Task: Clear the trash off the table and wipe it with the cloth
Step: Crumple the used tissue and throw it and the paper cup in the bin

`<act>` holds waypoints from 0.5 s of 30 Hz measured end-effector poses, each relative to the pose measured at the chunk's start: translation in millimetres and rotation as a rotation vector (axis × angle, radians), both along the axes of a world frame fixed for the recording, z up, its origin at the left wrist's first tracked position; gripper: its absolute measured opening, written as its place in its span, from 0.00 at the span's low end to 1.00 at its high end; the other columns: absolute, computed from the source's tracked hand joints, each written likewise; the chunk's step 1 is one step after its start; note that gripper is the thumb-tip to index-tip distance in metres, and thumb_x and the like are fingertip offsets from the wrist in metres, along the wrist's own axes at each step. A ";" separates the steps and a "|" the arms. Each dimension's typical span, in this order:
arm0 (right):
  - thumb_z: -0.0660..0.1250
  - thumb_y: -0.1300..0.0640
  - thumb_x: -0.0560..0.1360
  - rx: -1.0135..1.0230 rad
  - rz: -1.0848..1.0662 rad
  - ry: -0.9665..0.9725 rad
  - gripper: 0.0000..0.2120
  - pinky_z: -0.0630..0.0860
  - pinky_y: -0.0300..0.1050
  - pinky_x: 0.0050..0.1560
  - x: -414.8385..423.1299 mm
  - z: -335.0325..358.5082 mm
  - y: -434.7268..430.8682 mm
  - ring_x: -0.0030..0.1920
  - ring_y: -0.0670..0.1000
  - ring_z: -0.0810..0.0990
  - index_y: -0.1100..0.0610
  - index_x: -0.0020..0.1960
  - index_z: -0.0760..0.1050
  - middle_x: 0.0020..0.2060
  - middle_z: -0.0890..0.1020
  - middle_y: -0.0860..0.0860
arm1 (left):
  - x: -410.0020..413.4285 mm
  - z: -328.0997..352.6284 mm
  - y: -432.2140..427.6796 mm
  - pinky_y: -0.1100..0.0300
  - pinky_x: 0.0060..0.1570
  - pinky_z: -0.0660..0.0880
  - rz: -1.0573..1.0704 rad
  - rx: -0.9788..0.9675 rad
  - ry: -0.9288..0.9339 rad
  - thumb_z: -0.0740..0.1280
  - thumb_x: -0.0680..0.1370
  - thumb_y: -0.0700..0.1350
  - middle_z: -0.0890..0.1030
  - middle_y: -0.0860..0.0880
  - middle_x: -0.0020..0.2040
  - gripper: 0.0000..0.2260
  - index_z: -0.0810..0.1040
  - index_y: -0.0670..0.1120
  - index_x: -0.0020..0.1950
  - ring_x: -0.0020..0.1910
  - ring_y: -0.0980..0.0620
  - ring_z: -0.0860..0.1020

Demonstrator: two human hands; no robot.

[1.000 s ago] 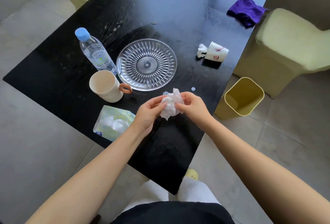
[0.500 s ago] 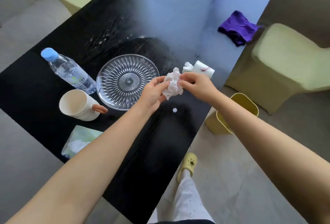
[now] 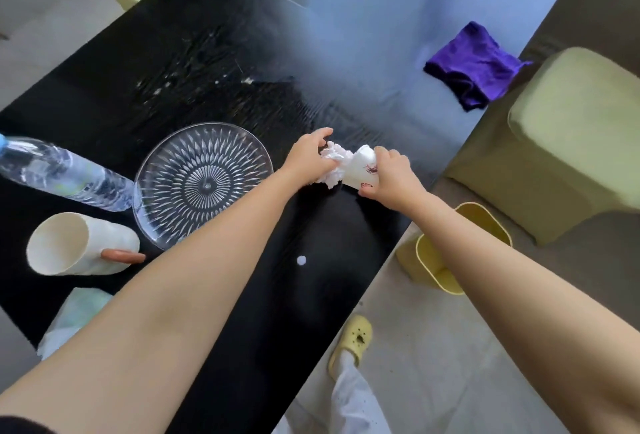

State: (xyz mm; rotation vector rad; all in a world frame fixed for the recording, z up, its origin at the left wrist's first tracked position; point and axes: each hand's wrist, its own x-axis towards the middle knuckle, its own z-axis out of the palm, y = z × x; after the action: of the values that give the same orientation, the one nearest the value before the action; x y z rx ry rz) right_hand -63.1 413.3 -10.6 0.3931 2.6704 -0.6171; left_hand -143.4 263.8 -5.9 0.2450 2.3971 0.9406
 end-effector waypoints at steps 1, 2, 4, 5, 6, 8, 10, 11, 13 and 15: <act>0.71 0.53 0.70 -0.039 -0.017 0.020 0.30 0.68 0.52 0.59 0.8 -2.8 2.0 0.61 0.62 0.68 0.62 0.66 0.64 0.61 0.71 0.60 | -2.1 -2.2 4.4 0.57 0.62 0.69 -0.066 -0.054 0.006 0.68 0.74 0.44 0.75 0.44 0.66 0.27 0.68 0.46 0.72 0.61 0.45 0.76; 0.70 0.54 0.70 -0.071 -0.029 0.043 0.29 0.68 0.51 0.58 1.6 -5.1 4.4 0.60 0.61 0.68 0.62 0.65 0.65 0.60 0.72 0.60 | -3.4 -3.7 8.1 0.58 0.62 0.69 -0.109 -0.091 0.014 0.67 0.74 0.43 0.75 0.44 0.67 0.25 0.70 0.46 0.71 0.63 0.44 0.75; 0.70 0.55 0.69 -0.134 -0.045 0.082 0.26 0.66 0.48 0.56 3.7 -9.6 9.0 0.59 0.60 0.69 0.62 0.63 0.67 0.57 0.73 0.59 | -4.1 -6.2 13.6 0.58 0.62 0.69 -0.147 -0.131 0.024 0.67 0.74 0.42 0.76 0.44 0.66 0.22 0.73 0.45 0.69 0.64 0.45 0.74; 0.70 0.56 0.69 -0.161 -0.049 0.107 0.25 0.64 0.46 0.55 4.9 -11.8 10.9 0.58 0.60 0.70 0.62 0.63 0.68 0.56 0.74 0.58 | -3.7 -7.4 15.8 0.57 0.62 0.69 -0.157 -0.147 0.036 0.67 0.73 0.43 0.76 0.43 0.65 0.22 0.74 0.45 0.67 0.64 0.44 0.74; 0.69 0.56 0.68 -0.179 -0.051 0.134 0.24 0.63 0.44 0.53 6.1 -13.3 12.4 0.57 0.59 0.70 0.61 0.61 0.69 0.54 0.75 0.57 | -2.9 -8.6 17.9 0.55 0.62 0.71 -0.170 -0.168 0.055 0.67 0.73 0.43 0.77 0.43 0.64 0.21 0.75 0.46 0.66 0.64 0.44 0.73; 0.69 0.57 0.68 -0.205 -0.050 0.184 0.22 0.61 0.42 0.52 8.3 -14.9 14.0 0.54 0.57 0.71 0.61 0.60 0.70 0.52 0.76 0.56 | -0.9 -8.8 20.9 0.51 0.60 0.72 -0.211 -0.222 0.090 0.65 0.73 0.44 0.78 0.43 0.62 0.19 0.77 0.47 0.64 0.63 0.42 0.73; 0.69 0.58 0.67 -0.233 -0.035 0.222 0.19 0.62 0.43 0.51 10.2 -13.0 14.1 0.51 0.56 0.71 0.60 0.56 0.71 0.49 0.76 0.54 | 0.5 -6.2 22.5 0.53 0.57 0.72 -0.244 -0.245 0.098 0.64 0.73 0.43 0.79 0.44 0.60 0.17 0.77 0.46 0.61 0.61 0.42 0.74; 0.69 0.59 0.67 -0.253 -0.030 0.235 0.16 0.63 0.44 0.51 11.5 -11.4 14.4 0.49 0.55 0.71 0.59 0.53 0.71 0.46 0.75 0.53 | 0.8 -5.1 22.3 0.56 0.54 0.71 -0.235 -0.224 0.083 0.65 0.73 0.43 0.79 0.44 0.59 0.16 0.77 0.46 0.60 0.60 0.43 0.75; 0.69 0.60 0.67 -0.309 -0.030 0.239 0.14 0.67 0.48 0.52 15.6 -7.5 17.0 0.48 0.54 0.71 0.58 0.52 0.71 0.45 0.74 0.51 | 0.2 -0.9 20.0 0.61 0.49 0.69 -0.170 -0.145 0.028 0.66 0.73 0.41 0.80 0.45 0.56 0.14 0.78 0.45 0.58 0.56 0.47 0.77; 0.69 0.60 0.68 -0.382 -0.048 0.233 0.19 0.70 0.49 0.58 22.1 -1.7 21.6 0.53 0.54 0.73 0.59 0.58 0.72 0.50 0.76 0.52 | -0.9 6.5 17.2 0.61 0.48 0.71 -0.087 -0.051 -0.007 0.67 0.71 0.41 0.81 0.48 0.52 0.14 0.80 0.45 0.56 0.52 0.50 0.78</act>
State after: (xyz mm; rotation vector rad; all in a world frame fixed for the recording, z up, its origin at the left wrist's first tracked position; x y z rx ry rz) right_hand -41.0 434.9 -12.3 0.2924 2.6737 -1.2273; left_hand -144.3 281.0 0.6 0.3236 2.3805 0.8383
